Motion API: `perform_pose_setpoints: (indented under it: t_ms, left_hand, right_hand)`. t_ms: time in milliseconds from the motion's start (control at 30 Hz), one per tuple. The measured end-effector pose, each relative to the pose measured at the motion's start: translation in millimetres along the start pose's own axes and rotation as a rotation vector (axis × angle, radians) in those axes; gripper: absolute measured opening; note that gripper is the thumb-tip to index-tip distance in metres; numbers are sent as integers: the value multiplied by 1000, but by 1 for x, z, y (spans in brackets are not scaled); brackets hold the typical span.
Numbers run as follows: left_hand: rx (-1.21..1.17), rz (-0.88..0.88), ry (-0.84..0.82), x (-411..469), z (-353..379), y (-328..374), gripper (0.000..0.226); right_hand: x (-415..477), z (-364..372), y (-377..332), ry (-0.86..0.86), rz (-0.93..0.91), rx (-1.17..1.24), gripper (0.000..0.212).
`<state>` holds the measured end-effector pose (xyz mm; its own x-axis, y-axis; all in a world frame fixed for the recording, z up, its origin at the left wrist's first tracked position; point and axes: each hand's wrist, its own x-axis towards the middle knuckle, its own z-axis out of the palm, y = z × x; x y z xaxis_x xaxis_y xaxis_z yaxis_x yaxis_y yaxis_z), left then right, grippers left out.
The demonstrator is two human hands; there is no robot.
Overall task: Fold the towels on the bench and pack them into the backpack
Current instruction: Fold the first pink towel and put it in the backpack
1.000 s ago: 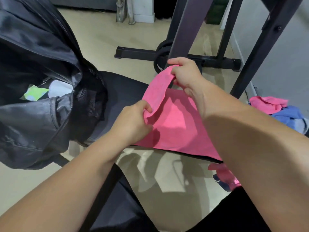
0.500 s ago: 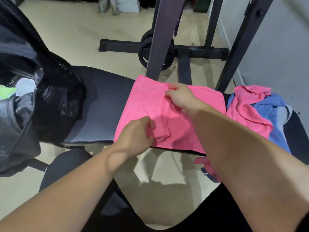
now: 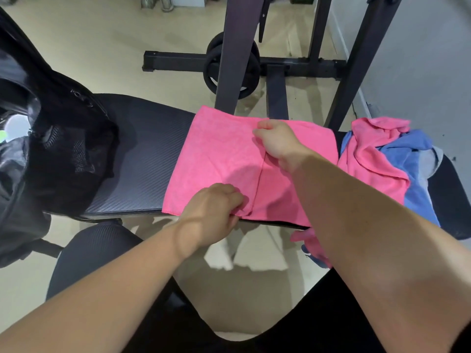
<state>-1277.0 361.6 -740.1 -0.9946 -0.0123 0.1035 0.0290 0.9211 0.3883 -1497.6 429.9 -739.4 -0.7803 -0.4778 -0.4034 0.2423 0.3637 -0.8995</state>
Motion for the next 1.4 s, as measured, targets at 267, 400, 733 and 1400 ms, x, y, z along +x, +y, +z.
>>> perform_pose_setpoints:
  t_ms: [267, 400, 733, 1400]
  left_hand:
    - [-83, -49, 190, 16, -18, 16, 26]
    - [-100, -38, 56, 31, -18, 29, 44]
    - [202, -437, -173, 48, 2, -41, 89]
    - [302, -560, -263, -21, -45, -144, 94]
  right_hand:
    - [-7, -3, -48, 99, -236, -126, 32]
    - [-8, -14, -46, 132, -223, -293, 14]
    - [-41, -8, 33, 46, -99, -1223, 85]
    - [-40, 79, 8, 24, -226, -1223, 82]
